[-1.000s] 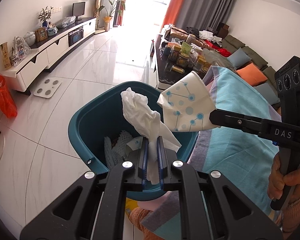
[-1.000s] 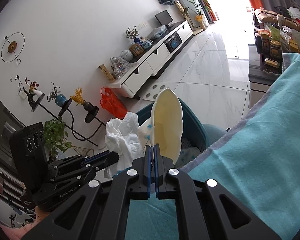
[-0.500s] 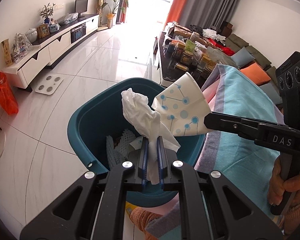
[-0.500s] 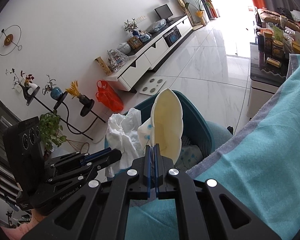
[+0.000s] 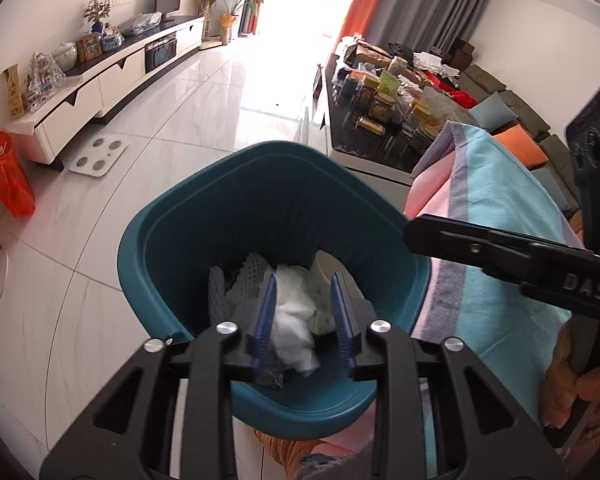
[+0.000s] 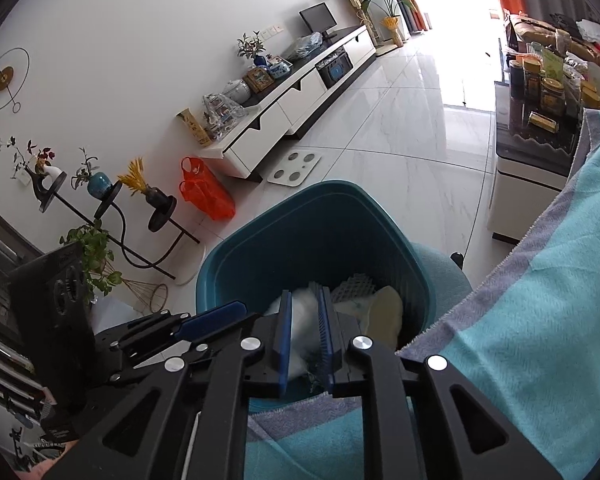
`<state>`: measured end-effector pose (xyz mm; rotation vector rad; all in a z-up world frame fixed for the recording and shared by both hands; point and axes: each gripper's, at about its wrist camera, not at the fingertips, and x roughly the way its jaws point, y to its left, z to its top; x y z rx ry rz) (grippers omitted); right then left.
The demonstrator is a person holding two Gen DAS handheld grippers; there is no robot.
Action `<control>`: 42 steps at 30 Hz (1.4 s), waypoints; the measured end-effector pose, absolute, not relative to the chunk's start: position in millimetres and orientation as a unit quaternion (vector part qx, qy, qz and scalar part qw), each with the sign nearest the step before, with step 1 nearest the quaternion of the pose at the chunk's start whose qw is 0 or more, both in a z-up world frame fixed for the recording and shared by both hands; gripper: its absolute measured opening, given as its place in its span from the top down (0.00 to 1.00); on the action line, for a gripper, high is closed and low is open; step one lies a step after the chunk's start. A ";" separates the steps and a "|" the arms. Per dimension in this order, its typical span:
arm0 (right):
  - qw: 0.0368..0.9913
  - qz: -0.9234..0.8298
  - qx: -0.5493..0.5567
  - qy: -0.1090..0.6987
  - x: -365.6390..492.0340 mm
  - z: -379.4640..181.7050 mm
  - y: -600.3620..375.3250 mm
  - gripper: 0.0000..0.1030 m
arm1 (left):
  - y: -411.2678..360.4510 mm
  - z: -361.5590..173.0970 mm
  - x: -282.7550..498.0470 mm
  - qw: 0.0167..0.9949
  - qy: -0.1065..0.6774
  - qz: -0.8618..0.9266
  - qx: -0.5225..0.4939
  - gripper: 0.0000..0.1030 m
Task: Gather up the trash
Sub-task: 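Open both tools to drop the tissue and cup into the bin, then move both open tools back over the table trash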
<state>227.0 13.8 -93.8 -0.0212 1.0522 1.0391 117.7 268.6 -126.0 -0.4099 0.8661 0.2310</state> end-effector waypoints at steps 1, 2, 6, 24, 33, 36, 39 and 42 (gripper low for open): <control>0.739 0.473 -0.008 0.479 226.9 -93.4 11.9 0.87 | 268.9 -127.4 117.6 0.880 0.416 0.112 -0.199 0.70; 0.740 0.473 -0.007 0.478 227.4 -93.4 10.0 0.87 | 269.7 -129.3 117.4 0.880 0.415 0.113 -0.200 0.69; 0.742 0.476 -0.002 0.472 226.8 -88.8 -2.8 0.81 | 268.0 -125.7 108.9 0.887 0.403 0.114 -0.197 0.61; 0.823 0.420 0.042 0.381 178.8 -42.9 -183.7 0.62 | 138.3 -55.3 73.6 0.937 0.321 -0.059 -0.124 0.38; 0.884 0.282 0.091 0.362 163.4 -49.1 -322.7 0.62 | 6.6 -57.7 99.0 0.915 0.345 -0.198 -0.066 0.38; 0.897 0.241 0.098 0.357 158.2 -51.9 -353.8 0.62 | -30.4 -61.4 107.6 0.906 0.355 -0.225 -0.047 0.38; 0.907 0.208 0.113 0.349 154.4 -55.3 -385.8 0.62 | -62.7 -65.5 117.8 0.896 0.368 -0.245 -0.037 0.38; 0.914 0.177 0.133 0.340 153.0 -57.8 -414.8 0.62 | -90.6 -68.1 127.1 0.888 0.377 -0.262 -0.028 0.38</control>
